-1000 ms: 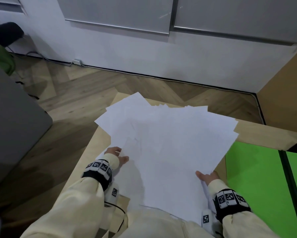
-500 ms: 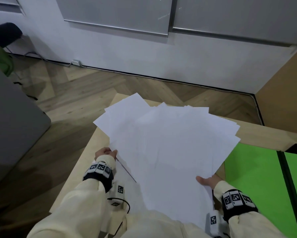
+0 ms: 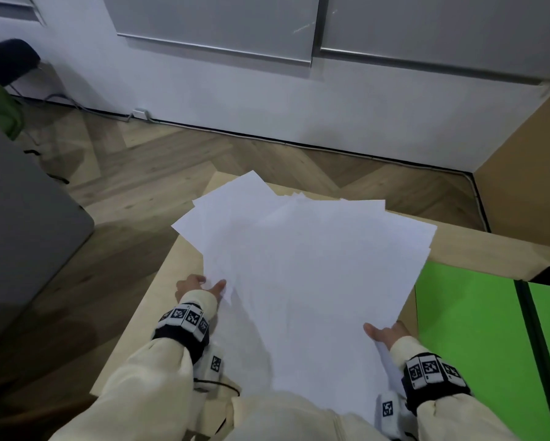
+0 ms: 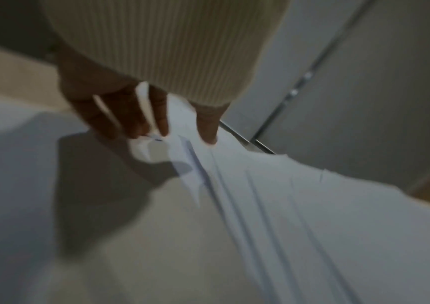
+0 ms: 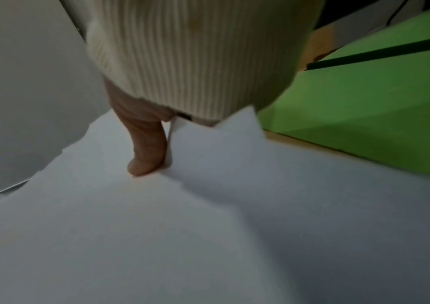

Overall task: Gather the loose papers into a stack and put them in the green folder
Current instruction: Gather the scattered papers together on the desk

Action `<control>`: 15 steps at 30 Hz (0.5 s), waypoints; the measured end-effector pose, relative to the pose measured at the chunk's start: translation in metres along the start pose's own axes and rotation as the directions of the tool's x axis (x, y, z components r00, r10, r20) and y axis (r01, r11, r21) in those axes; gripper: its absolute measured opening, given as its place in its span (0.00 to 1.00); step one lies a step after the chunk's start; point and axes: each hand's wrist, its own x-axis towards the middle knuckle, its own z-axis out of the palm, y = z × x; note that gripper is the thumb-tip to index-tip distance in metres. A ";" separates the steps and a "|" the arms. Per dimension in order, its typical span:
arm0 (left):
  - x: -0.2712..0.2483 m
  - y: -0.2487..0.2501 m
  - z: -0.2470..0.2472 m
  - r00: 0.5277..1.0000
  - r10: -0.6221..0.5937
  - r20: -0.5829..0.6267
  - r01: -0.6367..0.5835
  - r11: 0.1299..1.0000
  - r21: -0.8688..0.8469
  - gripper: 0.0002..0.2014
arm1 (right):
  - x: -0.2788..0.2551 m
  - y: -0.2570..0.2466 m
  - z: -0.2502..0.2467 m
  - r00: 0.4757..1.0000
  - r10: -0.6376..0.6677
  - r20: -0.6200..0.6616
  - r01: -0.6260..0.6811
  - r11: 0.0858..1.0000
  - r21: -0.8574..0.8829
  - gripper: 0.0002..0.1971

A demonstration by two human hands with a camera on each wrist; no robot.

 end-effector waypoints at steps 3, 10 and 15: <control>-0.006 -0.012 -0.010 0.997 -0.076 -0.022 0.078 0.979 0.190 0.30 | -0.004 0.002 -0.003 0.999 0.034 -0.019 -0.034 0.998 0.045 0.38; -0.021 -0.017 -0.013 0.995 -0.092 0.042 0.088 0.992 0.093 0.42 | -0.010 0.007 -0.006 0.993 -0.068 -0.099 0.070 0.997 0.018 0.39; -0.027 -0.009 -0.011 0.971 -0.122 0.207 0.154 0.978 -0.144 0.35 | -0.008 0.006 -0.015 0.994 -0.061 -0.093 0.068 0.995 0.075 0.35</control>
